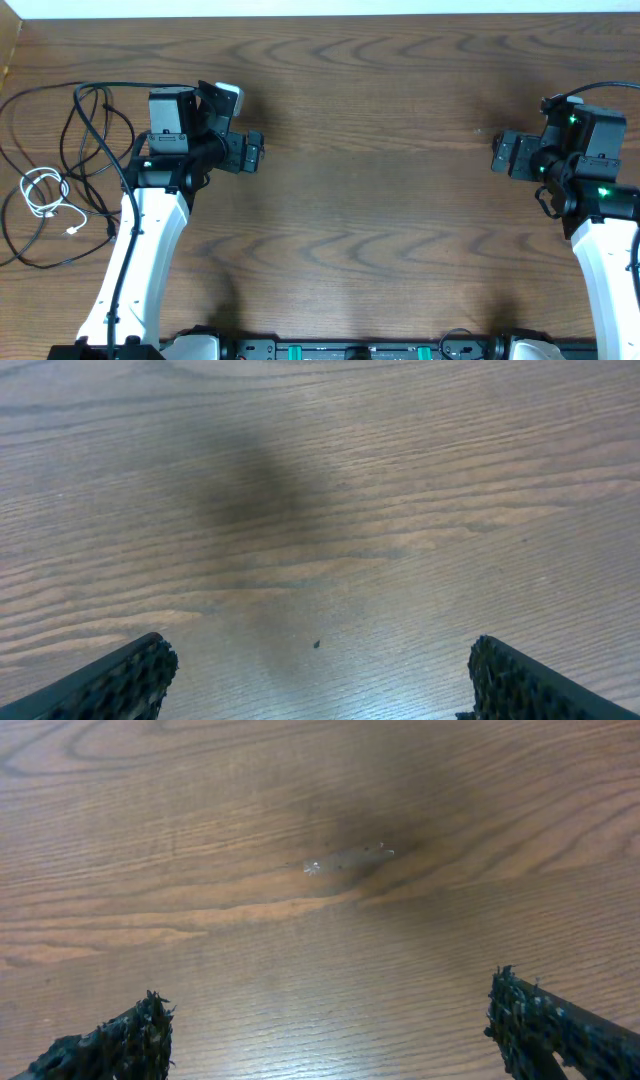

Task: Untangle cables

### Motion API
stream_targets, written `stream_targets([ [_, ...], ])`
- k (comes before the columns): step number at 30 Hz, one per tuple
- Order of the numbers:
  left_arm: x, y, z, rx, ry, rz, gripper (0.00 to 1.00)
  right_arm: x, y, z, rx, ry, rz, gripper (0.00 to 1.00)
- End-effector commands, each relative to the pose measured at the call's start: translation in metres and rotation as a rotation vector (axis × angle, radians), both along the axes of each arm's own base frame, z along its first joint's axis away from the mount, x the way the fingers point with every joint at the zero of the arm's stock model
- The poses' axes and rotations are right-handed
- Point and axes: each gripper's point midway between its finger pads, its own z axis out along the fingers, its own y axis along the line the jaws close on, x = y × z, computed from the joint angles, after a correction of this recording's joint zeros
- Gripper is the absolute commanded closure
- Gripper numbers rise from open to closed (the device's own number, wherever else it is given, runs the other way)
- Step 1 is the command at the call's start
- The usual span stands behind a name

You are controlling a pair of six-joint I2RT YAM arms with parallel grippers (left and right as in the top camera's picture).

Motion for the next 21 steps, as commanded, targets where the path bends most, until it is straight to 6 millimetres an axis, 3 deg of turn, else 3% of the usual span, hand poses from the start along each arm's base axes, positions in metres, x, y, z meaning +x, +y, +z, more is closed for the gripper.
stream_targets([
  [1,-0.0024,-0.0016,0.0037,0.005,-0.013,-0.015,0.05,0.0014,-0.002,0.0089,-0.019,-0.02,0.001,0.01],
  [21,-0.0029,0.0022,0.0095,0.021,-0.031,0.0,0.05,0.0014,-0.002,0.0089,-0.019,-0.02,0.002,0.01],
])
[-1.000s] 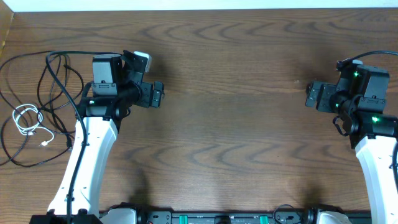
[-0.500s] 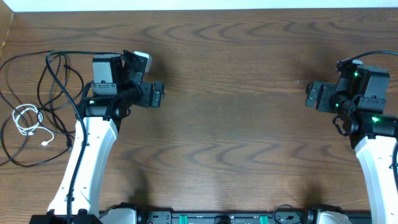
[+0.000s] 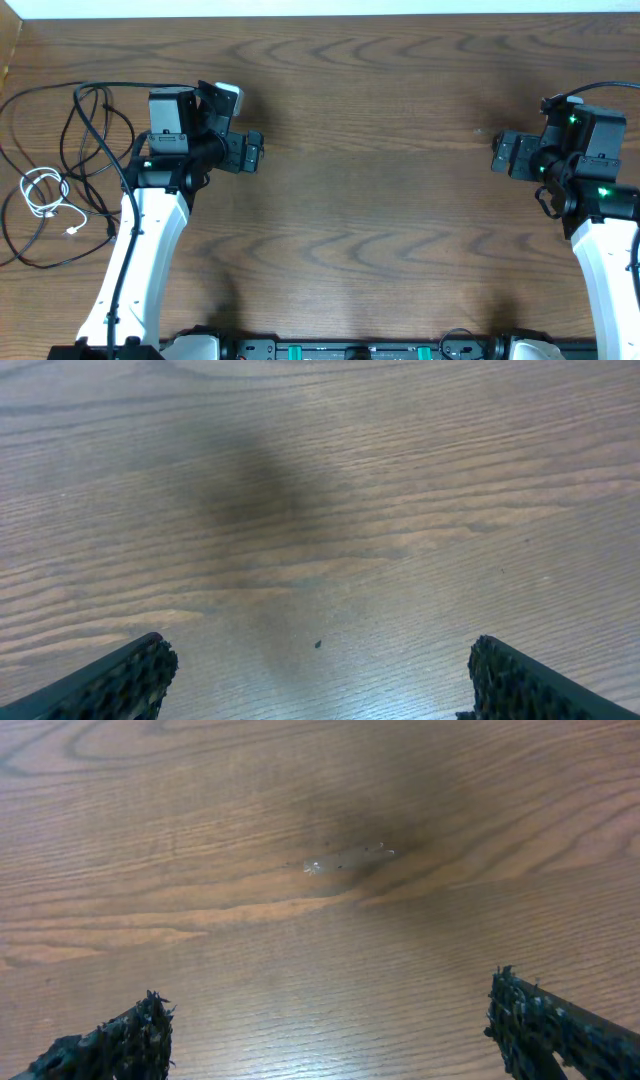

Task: Untangle cables

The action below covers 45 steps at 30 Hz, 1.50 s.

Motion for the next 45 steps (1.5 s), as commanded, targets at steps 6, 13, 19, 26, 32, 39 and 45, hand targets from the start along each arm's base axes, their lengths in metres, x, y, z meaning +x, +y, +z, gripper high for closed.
stream_targets([
  [6,-0.012,0.002,0.041,0.017,-0.123,-0.002,0.05,0.001,-0.002,0.009,-0.019,-0.02,0.002,0.01],
  [13,-0.039,0.002,0.09,0.014,-0.281,0.0,0.05,0.001,-0.002,0.009,-0.019,-0.02,0.002,0.01],
  [19,-0.055,-0.006,0.115,-0.024,-0.501,-0.034,0.05,0.001,-0.002,0.009,-0.019,-0.02,0.002,0.01],
  [26,-0.076,-0.012,0.123,-0.04,-0.767,-0.072,0.05,0.001,-0.002,0.009,-0.019,-0.02,0.002,0.01],
  [32,-0.097,-0.012,0.122,-0.038,-0.915,-0.077,0.05,0.001,-0.002,0.009,-0.019,-0.02,0.002,0.01],
  [39,-0.119,-0.012,0.115,-0.035,-0.991,-0.079,0.05,0.001,-0.002,0.009,-0.019,-0.02,0.001,0.01],
  [45,-0.128,-0.011,0.1,-0.022,-1.014,-0.079,0.05,0.001,-0.002,0.009,-0.019,-0.02,0.002,0.01],
])
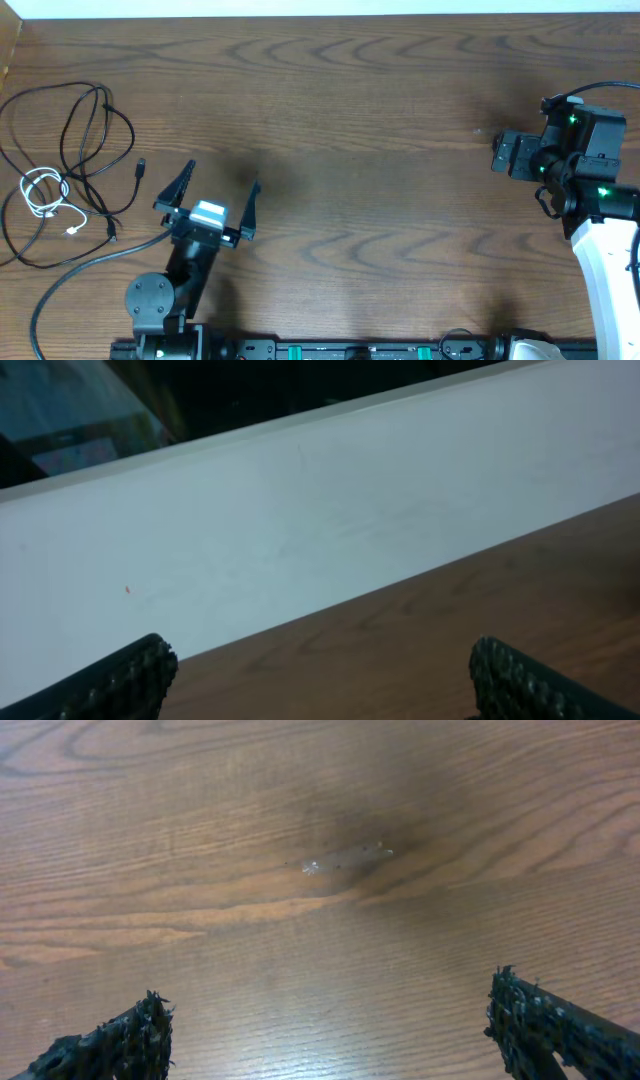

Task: Untangle cables

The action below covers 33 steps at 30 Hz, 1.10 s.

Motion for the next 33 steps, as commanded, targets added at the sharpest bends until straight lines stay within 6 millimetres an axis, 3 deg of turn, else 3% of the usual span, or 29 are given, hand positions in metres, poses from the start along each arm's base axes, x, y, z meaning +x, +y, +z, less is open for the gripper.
stream_targets([
  [1,-0.005,-0.002,-0.007,0.014,-0.021,-0.013,0.05,0.002,-0.002,0.009,-0.017,-0.021,0.003,0.01],
  [18,-0.011,-0.002,-0.058,0.014,-0.048,-0.012,0.05,0.002,-0.002,0.009,-0.017,-0.021,0.003,0.01],
  [24,-0.013,-0.001,-0.061,0.013,-0.038,-0.005,0.05,0.002,-0.001,0.009,-0.017,-0.021,0.004,0.01],
  [33,-0.01,0.012,-0.083,-0.035,0.065,0.067,0.05,0.002,-0.002,0.009,-0.017,-0.021,0.003,0.01],
])
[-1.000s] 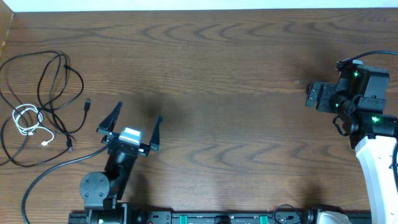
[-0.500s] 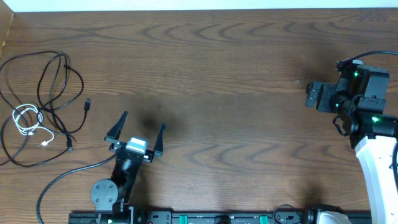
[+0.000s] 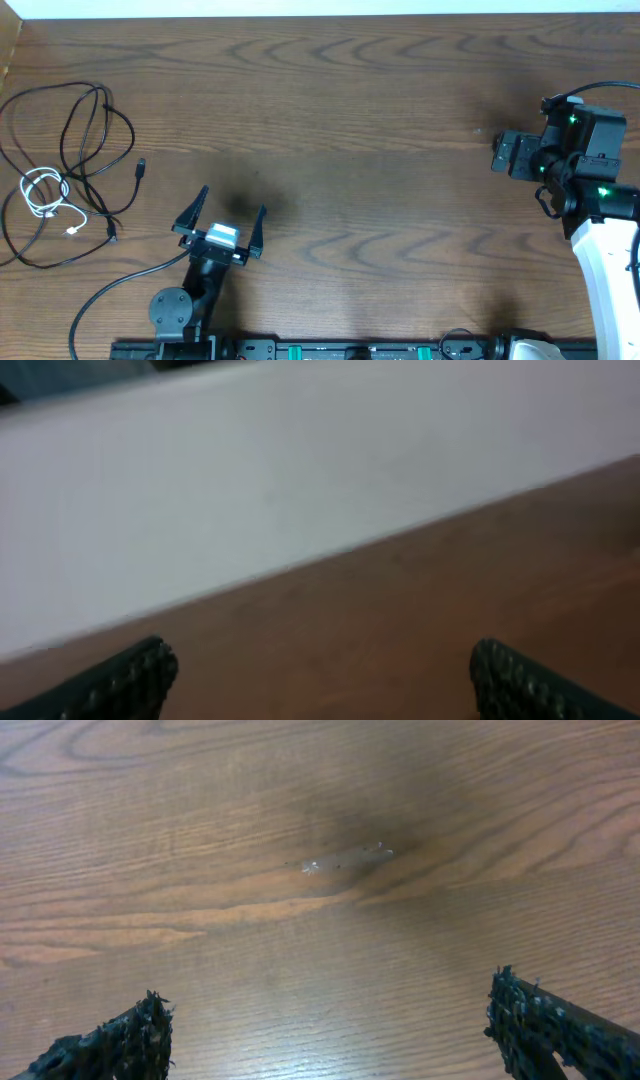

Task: Untangle cables

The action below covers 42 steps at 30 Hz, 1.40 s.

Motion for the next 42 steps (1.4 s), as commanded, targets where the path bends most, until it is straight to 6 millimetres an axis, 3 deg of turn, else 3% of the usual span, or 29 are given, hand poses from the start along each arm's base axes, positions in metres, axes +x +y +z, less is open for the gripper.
stream_targets([
  [1,0.003,0.014,-0.006,-0.057,0.036,0.08,0.05,0.001,-0.001,0.009,-0.016,-0.021,0.004,0.01],
  [8,0.006,0.034,-0.03,-0.15,0.15,0.201,0.05,0.001,-0.001,0.009,-0.017,-0.02,0.004,0.01],
  [13,0.005,0.049,-0.059,-0.173,0.266,0.295,0.05,0.001,-0.001,0.009,-0.017,-0.021,0.004,0.01],
  [42,0.005,0.052,-0.058,-0.172,0.264,0.311,0.05,0.001,-0.001,0.009,-0.017,-0.021,0.004,0.01],
])
